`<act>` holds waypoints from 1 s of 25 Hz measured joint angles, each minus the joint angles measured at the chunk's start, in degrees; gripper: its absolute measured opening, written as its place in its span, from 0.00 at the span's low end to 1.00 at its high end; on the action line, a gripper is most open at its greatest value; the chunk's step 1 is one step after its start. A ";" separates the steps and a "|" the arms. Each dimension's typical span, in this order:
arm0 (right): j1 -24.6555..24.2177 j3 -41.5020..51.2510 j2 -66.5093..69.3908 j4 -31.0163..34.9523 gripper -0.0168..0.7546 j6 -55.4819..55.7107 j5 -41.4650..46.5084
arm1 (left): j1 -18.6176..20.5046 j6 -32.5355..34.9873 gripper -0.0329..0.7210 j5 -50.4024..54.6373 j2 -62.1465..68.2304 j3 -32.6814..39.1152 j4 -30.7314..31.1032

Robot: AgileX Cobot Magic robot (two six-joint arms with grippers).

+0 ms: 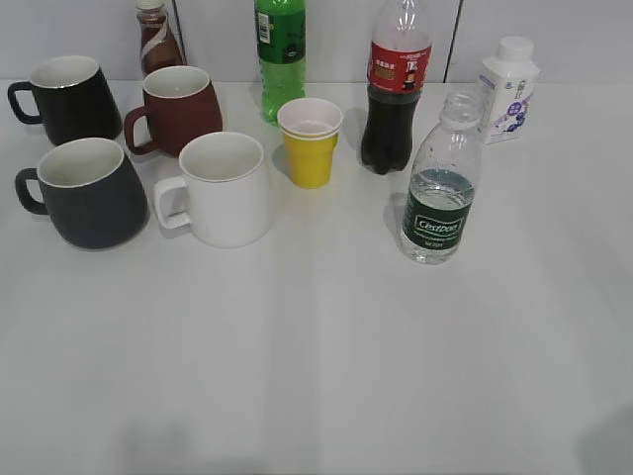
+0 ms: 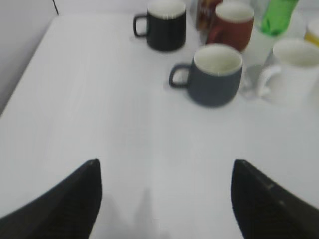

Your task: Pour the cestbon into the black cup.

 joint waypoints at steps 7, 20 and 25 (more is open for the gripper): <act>0.00 3.04 -12.87 -0.30 0.79 2.80 -1.40 | 0.00 2.25 0.83 1.12 -7.27 7.15 -0.86; -9.57 3.16 -17.02 0.04 0.78 3.86 -2.71 | 2.55 3.41 0.75 -2.50 -8.43 9.02 -2.01; -21.13 3.16 -17.20 0.89 0.76 3.93 -2.84 | 4.65 3.41 0.74 -2.58 -8.50 9.02 -2.12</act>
